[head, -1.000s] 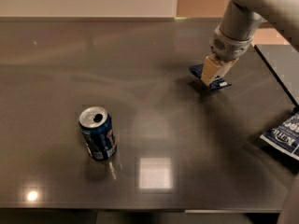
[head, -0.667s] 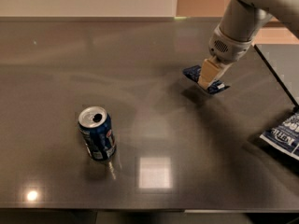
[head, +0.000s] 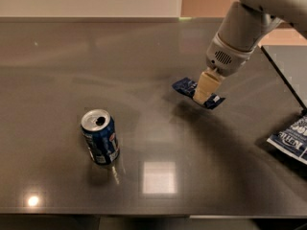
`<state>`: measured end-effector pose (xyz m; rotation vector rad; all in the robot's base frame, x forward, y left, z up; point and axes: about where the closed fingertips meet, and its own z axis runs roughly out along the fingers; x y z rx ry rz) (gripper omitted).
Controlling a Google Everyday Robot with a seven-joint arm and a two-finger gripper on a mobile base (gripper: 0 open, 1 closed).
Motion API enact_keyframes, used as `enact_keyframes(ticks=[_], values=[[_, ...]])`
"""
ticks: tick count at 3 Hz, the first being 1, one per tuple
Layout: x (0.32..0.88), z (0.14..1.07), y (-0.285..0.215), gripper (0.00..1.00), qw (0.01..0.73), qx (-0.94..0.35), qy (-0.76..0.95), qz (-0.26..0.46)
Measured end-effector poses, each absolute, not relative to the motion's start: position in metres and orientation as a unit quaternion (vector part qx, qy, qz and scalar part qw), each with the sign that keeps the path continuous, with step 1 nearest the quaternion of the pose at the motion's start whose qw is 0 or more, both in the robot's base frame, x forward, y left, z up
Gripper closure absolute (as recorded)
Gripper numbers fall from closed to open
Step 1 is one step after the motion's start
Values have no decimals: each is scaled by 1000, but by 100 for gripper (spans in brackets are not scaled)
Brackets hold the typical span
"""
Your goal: Move rxbar blueberry near pepsi can
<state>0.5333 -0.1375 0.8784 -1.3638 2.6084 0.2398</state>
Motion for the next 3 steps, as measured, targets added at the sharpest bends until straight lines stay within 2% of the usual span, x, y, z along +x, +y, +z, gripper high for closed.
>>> enact_keyframes(ticks=[3], values=[[517,873,-133,100,83,-477,874,51]])
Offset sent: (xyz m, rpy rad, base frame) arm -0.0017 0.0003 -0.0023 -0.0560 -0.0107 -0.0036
